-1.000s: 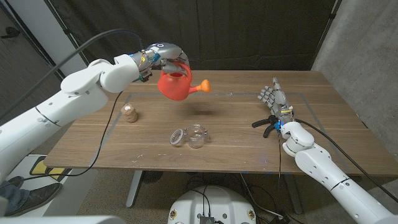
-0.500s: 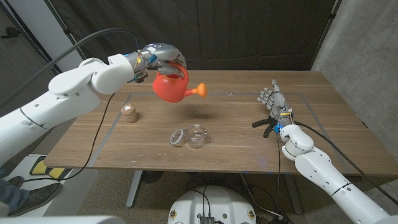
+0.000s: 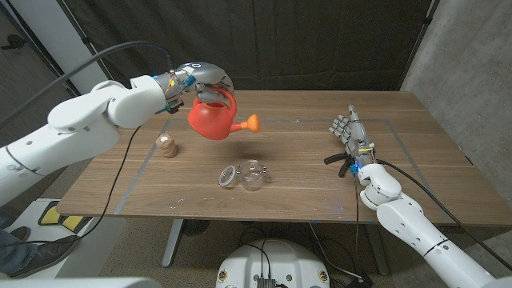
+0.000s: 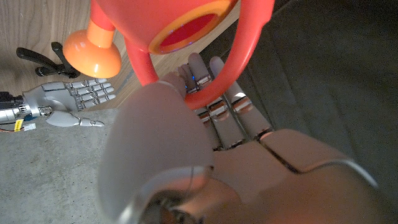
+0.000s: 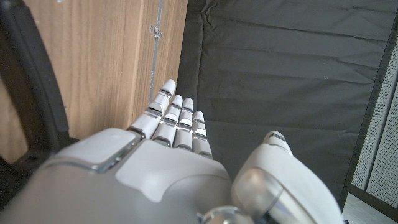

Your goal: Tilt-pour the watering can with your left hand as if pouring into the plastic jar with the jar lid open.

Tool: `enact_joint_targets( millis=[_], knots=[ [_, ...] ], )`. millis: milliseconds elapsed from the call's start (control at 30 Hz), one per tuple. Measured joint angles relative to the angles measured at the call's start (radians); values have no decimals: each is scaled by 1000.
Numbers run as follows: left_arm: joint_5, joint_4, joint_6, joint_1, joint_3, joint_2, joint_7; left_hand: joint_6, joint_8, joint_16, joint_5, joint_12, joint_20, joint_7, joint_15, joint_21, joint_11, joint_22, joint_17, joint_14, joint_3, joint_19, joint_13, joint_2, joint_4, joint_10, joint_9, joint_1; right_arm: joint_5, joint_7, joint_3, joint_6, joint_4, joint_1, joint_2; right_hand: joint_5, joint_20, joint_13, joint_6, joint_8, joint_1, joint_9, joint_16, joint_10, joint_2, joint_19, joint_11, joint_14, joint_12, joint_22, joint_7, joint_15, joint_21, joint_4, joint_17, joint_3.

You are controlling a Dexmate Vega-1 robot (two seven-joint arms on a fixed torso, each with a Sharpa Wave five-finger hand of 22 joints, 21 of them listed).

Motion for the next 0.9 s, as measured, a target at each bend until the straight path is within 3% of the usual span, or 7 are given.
enact_joint_targets(
  millis=[333,600,900],
  knots=[
    [-9,-72,87,169,-142,21,21,0,0,0,-3,1,-3,0,0,8,0,0,13,0,7,-3,0,-3,-2,0,1,3,7,28,-6,12,29,17,8,0,-4,0,0,0,0,0,0,0,0,4,0,11,0,0,0,0,-4,0,0,0],
    [17,-126,131,316,-261,-13,23,2,0,0,-4,2,-3,-2,0,8,0,0,19,0,12,-3,0,-3,-1,0,-2,3,17,49,-14,12,52,31,11,0,-5,0,0,0,0,0,0,0,0,5,0,11,0,0,0,0,-8,0,0,0],
    [55,-165,150,402,-341,-54,-11,11,-1,0,-7,4,-3,0,0,15,0,0,27,0,15,-3,0,-4,-2,0,-3,4,22,58,-21,12,61,38,15,0,-2,0,0,0,0,0,0,2,0,9,-2,11,0,0,0,0,-8,-4,0,-4]
  ],
)
